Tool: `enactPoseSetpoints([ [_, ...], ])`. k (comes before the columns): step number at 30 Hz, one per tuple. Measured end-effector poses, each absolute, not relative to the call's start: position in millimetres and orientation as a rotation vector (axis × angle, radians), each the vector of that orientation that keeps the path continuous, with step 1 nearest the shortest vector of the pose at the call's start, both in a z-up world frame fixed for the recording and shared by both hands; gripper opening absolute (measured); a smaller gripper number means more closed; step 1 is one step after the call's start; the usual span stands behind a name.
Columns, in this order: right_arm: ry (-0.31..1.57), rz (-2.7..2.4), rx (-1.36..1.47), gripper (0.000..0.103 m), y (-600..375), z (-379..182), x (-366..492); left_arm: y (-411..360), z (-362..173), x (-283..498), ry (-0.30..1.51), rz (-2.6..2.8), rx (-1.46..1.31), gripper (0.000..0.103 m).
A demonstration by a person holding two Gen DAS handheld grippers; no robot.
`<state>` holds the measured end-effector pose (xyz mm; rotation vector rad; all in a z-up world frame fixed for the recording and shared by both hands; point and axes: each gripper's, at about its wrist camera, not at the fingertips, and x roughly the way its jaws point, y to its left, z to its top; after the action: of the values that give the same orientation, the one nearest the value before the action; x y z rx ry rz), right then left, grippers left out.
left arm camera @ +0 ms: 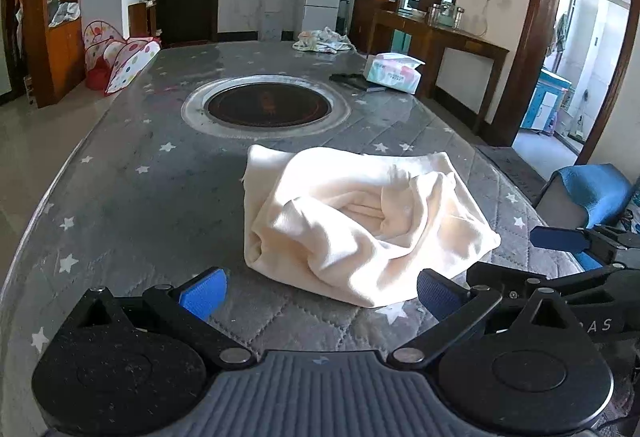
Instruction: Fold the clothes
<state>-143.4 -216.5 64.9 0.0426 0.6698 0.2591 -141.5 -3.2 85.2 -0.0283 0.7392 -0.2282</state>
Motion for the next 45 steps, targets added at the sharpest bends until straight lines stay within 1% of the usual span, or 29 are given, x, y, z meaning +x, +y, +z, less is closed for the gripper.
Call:
enactPoseSetpoints([
  [45, 0.746, 0.206, 0.013, 0.103, -207, 40, -132, -3, 59, -134, 0.833, -0.135, -0.013, 0.103],
])
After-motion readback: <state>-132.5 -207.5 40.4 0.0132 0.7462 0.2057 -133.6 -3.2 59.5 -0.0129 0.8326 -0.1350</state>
